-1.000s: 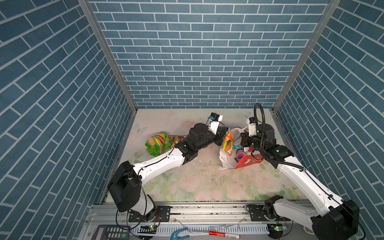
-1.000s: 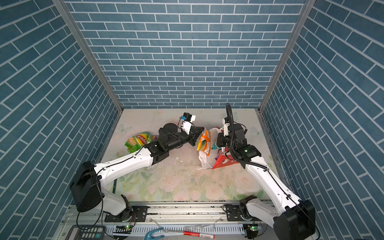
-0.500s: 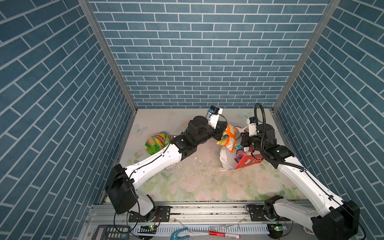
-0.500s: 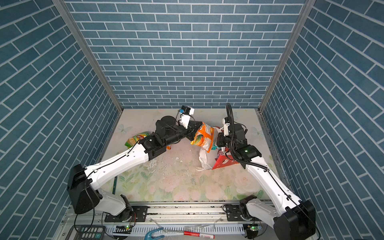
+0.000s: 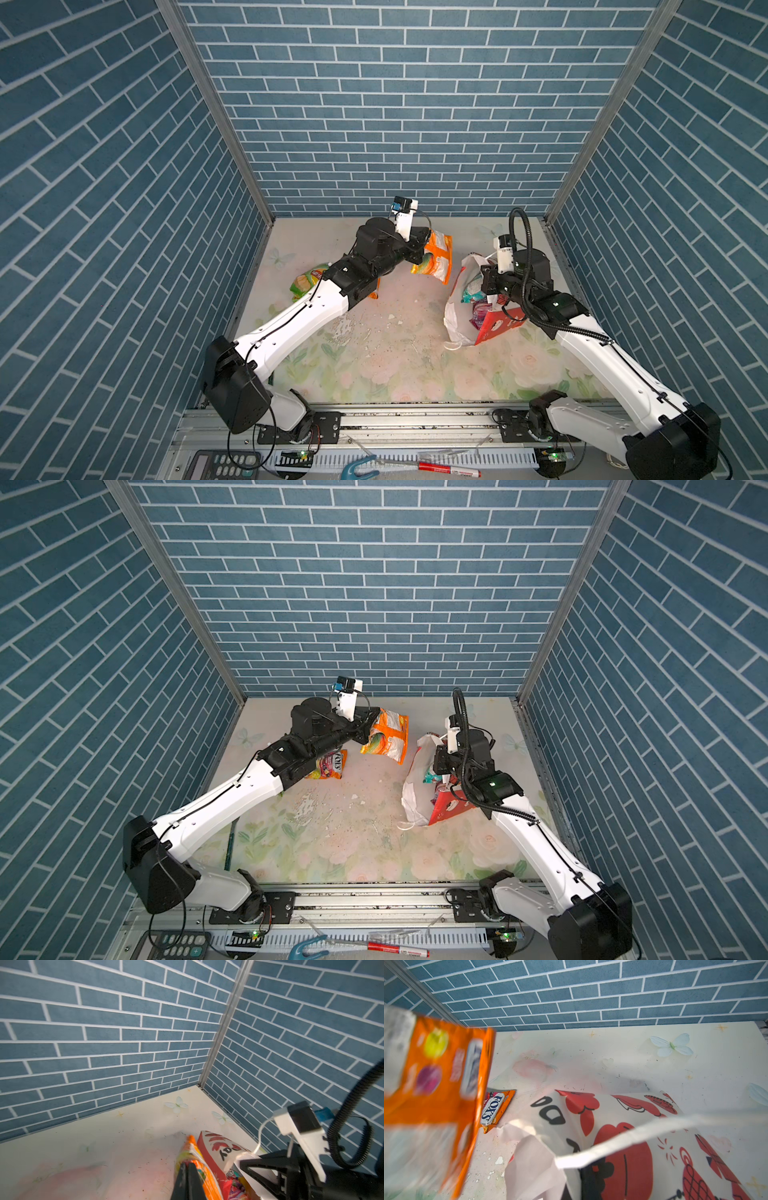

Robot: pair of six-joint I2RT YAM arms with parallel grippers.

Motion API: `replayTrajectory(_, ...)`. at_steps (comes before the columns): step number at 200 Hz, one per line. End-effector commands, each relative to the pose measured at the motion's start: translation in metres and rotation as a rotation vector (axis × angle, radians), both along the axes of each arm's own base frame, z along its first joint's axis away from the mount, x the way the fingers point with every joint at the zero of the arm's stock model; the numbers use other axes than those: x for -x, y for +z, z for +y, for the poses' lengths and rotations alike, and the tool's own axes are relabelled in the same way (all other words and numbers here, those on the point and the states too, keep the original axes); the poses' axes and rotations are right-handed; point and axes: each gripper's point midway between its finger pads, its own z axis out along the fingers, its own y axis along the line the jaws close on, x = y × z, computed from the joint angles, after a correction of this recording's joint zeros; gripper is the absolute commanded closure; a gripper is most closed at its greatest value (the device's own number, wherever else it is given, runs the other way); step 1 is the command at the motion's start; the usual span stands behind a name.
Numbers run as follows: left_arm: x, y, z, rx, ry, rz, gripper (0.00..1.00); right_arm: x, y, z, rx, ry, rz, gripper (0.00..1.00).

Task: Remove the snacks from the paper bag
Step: 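Lift the orange Fox's fruits packet up out of the bag with the left gripper, then carry the orange packet toward the chip bag and release it on the table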

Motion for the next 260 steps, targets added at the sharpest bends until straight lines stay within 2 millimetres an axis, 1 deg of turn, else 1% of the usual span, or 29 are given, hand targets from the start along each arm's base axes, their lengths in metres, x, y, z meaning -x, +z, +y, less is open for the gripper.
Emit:
replayTrajectory(1, -0.013, 0.029, 0.034, 0.063, 0.105, -0.046, 1.00, 0.000, 0.003, -0.003, 0.012, -0.002, -0.033, 1.00)
replayTrajectory(29, -0.034, 0.013, 0.069, 0.102, 0.225, -0.013, 1.00, 0.002, 0.006, -0.009, 0.011, -0.028, -0.052, 1.00)
replayTrajectory(51, -0.044, -0.002, 0.087, 0.106, 0.276, 0.010, 1.00, 0.004, 0.008, -0.010, 0.011, -0.031, -0.060, 1.00)
replayTrajectory(73, -0.052, -0.018, 0.107, 0.068, 0.348, 0.025, 1.00, 0.004, 0.007, -0.011, 0.012, -0.035, -0.057, 1.00)
replayTrajectory(108, -0.059, -0.044, 0.147, 0.017, 0.484, 0.064, 1.00, 0.003, 0.004, -0.013, 0.015, -0.045, -0.056, 1.00)
replayTrajectory(134, -0.058, -0.061, 0.174, -0.008, 0.581, 0.083, 1.00, 0.002, 0.004, -0.014, 0.020, -0.052, -0.057, 1.00)
replayTrajectory(160, -0.061, -0.085, 0.200, -0.053, 0.668, 0.131, 1.00, 0.002, 0.001, -0.013, 0.015, -0.051, -0.054, 1.00)
replayTrajectory(195, -0.070, -0.120, 0.217, -0.108, 0.733, 0.176, 1.00, 0.000, -0.007, -0.010, 0.007, -0.045, -0.032, 1.00)
replayTrajectory(209, -0.075, -0.127, 0.218, -0.154, 0.741, 0.165, 1.00, -0.001, -0.008, -0.008, -0.005, -0.045, -0.028, 1.00)
replayTrajectory(222, -0.078, -0.133, 0.224, -0.182, 0.774, 0.177, 1.00, -0.001, -0.009, -0.005, -0.022, -0.036, -0.019, 1.00)
replayTrajectory(238, -0.081, -0.136, 0.224, -0.191, 0.779, 0.179, 1.00, -0.001, -0.009, 0.000, -0.043, -0.020, -0.011, 1.00)
replayTrajectory(240, -0.082, -0.137, 0.223, -0.192, 0.777, 0.180, 0.97, -0.001, -0.008, 0.000, -0.046, -0.018, -0.012, 1.00)
replayTrajectory(243, -0.082, -0.137, 0.223, -0.194, 0.774, 0.179, 0.91, 0.000, -0.008, 0.001, -0.049, -0.014, -0.012, 1.00)
replayTrajectory(250, -0.083, -0.135, 0.220, -0.194, 0.759, 0.180, 0.69, 0.000, -0.007, 0.002, -0.054, -0.007, -0.012, 1.00)
replayTrajectory(253, -0.083, -0.135, 0.219, -0.196, 0.753, 0.182, 0.62, 0.000, -0.006, 0.002, -0.055, -0.007, -0.014, 1.00)
replayTrajectory(260, -0.083, -0.131, 0.216, -0.191, 0.737, 0.178, 0.51, 0.001, -0.003, 0.003, -0.059, -0.002, -0.017, 1.00)
